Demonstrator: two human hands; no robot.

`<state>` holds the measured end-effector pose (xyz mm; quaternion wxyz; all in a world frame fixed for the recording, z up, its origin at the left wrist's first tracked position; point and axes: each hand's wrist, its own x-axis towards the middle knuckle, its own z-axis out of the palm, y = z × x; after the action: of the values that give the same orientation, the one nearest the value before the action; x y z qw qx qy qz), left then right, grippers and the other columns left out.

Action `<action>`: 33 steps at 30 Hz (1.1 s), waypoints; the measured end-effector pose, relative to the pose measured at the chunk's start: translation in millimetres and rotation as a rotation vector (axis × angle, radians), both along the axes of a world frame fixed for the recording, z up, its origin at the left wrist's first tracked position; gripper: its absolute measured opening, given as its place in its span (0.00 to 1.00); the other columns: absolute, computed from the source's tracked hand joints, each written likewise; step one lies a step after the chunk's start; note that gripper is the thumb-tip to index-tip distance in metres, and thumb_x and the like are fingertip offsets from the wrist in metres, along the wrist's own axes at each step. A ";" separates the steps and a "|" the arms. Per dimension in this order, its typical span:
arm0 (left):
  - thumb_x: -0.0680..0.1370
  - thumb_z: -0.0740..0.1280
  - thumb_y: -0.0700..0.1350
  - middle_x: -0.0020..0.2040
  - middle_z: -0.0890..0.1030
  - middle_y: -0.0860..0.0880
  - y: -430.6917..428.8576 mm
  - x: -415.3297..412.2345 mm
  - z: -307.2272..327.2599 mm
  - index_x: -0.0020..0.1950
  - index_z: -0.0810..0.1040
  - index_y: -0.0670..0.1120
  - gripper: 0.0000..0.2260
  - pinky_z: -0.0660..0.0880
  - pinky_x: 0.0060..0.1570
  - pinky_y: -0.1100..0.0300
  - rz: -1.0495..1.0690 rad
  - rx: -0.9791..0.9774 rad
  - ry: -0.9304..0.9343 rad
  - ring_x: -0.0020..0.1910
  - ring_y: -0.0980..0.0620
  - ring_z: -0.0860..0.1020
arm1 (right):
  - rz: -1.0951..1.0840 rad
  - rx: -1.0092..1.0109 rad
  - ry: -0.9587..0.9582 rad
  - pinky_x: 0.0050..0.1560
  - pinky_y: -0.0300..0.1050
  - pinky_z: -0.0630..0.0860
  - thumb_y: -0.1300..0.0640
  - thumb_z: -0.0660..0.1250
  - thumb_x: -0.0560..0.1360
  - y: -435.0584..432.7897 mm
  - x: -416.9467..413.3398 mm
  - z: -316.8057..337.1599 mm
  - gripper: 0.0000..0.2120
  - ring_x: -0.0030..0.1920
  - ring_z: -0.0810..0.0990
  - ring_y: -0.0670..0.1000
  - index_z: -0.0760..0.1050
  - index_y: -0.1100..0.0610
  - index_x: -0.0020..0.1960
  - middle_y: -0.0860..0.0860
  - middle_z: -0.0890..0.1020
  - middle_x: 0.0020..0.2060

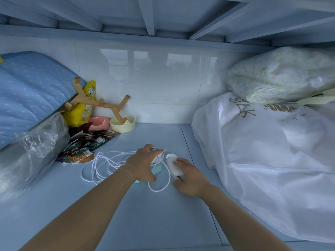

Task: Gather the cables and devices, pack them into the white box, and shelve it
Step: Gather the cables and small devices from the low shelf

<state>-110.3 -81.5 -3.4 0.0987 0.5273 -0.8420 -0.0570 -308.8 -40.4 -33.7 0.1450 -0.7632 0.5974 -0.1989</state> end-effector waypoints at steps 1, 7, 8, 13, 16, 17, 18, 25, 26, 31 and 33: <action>0.62 0.74 0.52 0.70 0.57 0.50 0.1 -1.3 0.1 0.72 0.55 0.62 0.43 0.72 0.55 0.51 0.042 -0.020 -0.027 0.65 0.45 0.65 | -0.017 -0.008 0.004 0.63 0.42 0.67 0.49 0.67 0.70 0.1 0.7 0.1 0.31 0.67 0.67 0.49 0.61 0.50 0.70 0.44 0.58 0.72; 0.62 0.75 0.61 0.72 0.56 0.47 -5.3 -2.8 0.3 0.73 0.52 0.60 0.47 0.70 0.61 0.50 0.157 0.038 -0.059 0.67 0.43 0.67 | -0.105 0.030 0.022 0.58 0.47 0.71 0.39 0.69 0.67 -3.9 3.4 2.0 0.32 0.63 0.71 0.51 0.63 0.43 0.68 0.48 0.70 0.64; 0.61 0.75 0.62 0.72 0.56 0.46 -5.3 -2.6 -0.1 0.74 0.51 0.60 0.48 0.69 0.60 0.50 0.157 0.037 -0.066 0.67 0.43 0.67 | -0.115 0.044 0.011 0.57 0.46 0.72 0.40 0.69 0.67 -4.8 4.0 2.3 0.31 0.61 0.72 0.51 0.64 0.43 0.67 0.48 0.72 0.62; 0.63 0.73 0.61 0.73 0.56 0.46 -10.9 -1.2 0.3 0.74 0.50 0.61 0.46 0.70 0.58 0.52 0.129 0.029 -0.092 0.65 0.42 0.70 | -0.169 0.063 -0.035 0.55 0.43 0.72 0.42 0.70 0.67 -5.3 8.0 3.2 0.29 0.59 0.75 0.52 0.67 0.41 0.66 0.48 0.77 0.60; 0.64 0.72 0.60 0.73 0.57 0.47 -12.1 0.0 -0.8 0.73 0.50 0.62 0.44 0.71 0.56 0.52 0.112 0.033 -0.106 0.62 0.41 0.72 | -0.184 0.060 -0.034 0.56 0.43 0.72 0.43 0.69 0.68 -3.5 11.4 2.7 0.27 0.60 0.74 0.53 0.67 0.42 0.66 0.49 0.76 0.61; 0.64 0.72 0.60 0.72 0.57 0.47 -11.7 0.5 -1.0 0.73 0.50 0.62 0.44 0.71 0.55 0.52 0.104 0.030 -0.111 0.61 0.41 0.72 | -0.182 0.055 -0.029 0.56 0.43 0.72 0.44 0.68 0.69 -2.7 12.7 2.8 0.27 0.59 0.74 0.53 0.67 0.43 0.66 0.50 0.76 0.60; 0.63 0.72 0.60 0.71 0.59 0.48 -11.0 1.3 -1.4 0.73 0.50 0.62 0.45 0.71 0.55 0.52 0.093 0.025 -0.117 0.60 0.41 0.72 | -0.181 0.050 -0.020 0.55 0.44 0.72 0.45 0.68 0.69 -2.1 14.3 3.4 0.26 0.59 0.75 0.54 0.67 0.44 0.66 0.51 0.76 0.60; 0.58 0.74 0.54 0.66 0.63 0.48 -7.8 8.2 -0.5 0.72 0.50 0.62 0.48 0.70 0.47 0.55 0.035 0.013 -0.110 0.56 0.41 0.74 | -0.195 0.055 0.097 0.63 0.51 0.69 0.46 0.64 0.72 -0.8 31.1 9.2 0.27 0.64 0.68 0.58 0.61 0.43 0.69 0.55 0.65 0.67; 0.58 0.74 0.54 0.66 0.63 0.47 -8.1 9.3 -0.4 0.72 0.51 0.62 0.48 0.70 0.47 0.56 0.030 0.017 -0.111 0.56 0.41 0.74 | -0.189 0.072 0.141 0.64 0.52 0.67 0.43 0.63 0.72 -0.9 33.7 9.8 0.27 0.65 0.67 0.57 0.60 0.41 0.69 0.54 0.62 0.69; 0.59 0.73 0.54 0.67 0.62 0.47 -9.8 18.2 -3.8 0.72 0.52 0.62 0.46 0.71 0.50 0.55 0.002 0.005 -0.102 0.58 0.40 0.73 | -0.236 0.037 0.102 0.60 0.46 0.69 0.44 0.64 0.72 -1.2 43.6 11.5 0.18 0.63 0.70 0.54 0.71 0.39 0.61 0.51 0.68 0.66; 0.60 0.72 0.55 0.68 0.62 0.48 -11.7 20.4 -5.4 0.71 0.53 0.62 0.44 0.71 0.52 0.54 -0.013 -0.012 -0.086 0.58 0.40 0.73 | -0.245 -0.013 0.010 0.56 0.42 0.71 0.51 0.63 0.73 1.5 42.5 12.4 0.14 0.60 0.73 0.52 0.75 0.41 0.57 0.50 0.72 0.62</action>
<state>-89.9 -93.1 -8.8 0.0651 0.5230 -0.8493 -0.0296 -266.3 -38.9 -21.4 0.1117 -0.6863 0.6857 -0.2152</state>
